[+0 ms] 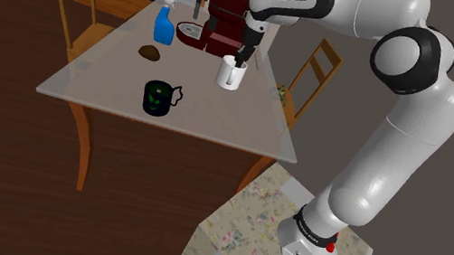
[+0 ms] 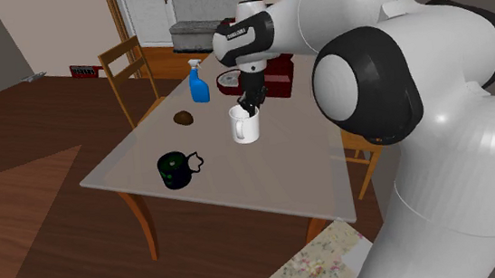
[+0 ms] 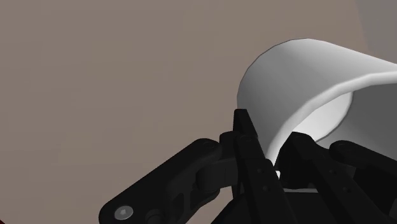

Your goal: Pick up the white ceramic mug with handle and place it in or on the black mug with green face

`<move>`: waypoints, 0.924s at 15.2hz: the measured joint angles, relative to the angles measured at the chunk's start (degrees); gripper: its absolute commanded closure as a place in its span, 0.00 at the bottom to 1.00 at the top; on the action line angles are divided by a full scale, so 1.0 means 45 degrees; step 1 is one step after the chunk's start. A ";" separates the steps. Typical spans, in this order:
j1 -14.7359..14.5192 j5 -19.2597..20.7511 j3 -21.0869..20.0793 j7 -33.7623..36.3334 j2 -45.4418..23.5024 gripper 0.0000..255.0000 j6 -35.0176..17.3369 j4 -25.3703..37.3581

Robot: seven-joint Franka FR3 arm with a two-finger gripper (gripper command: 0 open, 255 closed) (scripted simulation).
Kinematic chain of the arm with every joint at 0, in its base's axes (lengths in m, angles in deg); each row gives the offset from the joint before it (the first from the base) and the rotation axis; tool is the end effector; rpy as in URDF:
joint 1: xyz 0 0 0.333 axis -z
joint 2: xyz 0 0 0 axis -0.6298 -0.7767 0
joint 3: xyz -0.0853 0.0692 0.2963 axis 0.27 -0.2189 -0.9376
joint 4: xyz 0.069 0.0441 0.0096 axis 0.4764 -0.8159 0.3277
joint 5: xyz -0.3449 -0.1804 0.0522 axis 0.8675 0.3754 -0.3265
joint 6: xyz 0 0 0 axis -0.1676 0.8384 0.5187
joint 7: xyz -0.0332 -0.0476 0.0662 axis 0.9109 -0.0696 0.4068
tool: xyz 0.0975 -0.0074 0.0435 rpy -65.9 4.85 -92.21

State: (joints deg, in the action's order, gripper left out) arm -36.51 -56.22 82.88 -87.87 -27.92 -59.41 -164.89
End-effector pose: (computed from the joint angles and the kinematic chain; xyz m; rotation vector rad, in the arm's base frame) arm 0.5832 -0.1465 0.4789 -3.1159 -0.3129 -0.0270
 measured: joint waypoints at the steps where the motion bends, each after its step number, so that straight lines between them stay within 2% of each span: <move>1: 0.0001 -0.0001 0.0000 0.0006 -0.0013 1.00 0.0173 0.0188; 7: -0.0001 0.0021 0.0000 0.0056 0.0023 1.00 0.1161 0.1139; 14: -0.0907 0.0072 -0.0686 0.1664 -0.0380 1.00 0.1607 0.2020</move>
State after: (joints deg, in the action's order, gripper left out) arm -40.59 -55.89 79.79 -80.38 -29.63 -52.18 -155.80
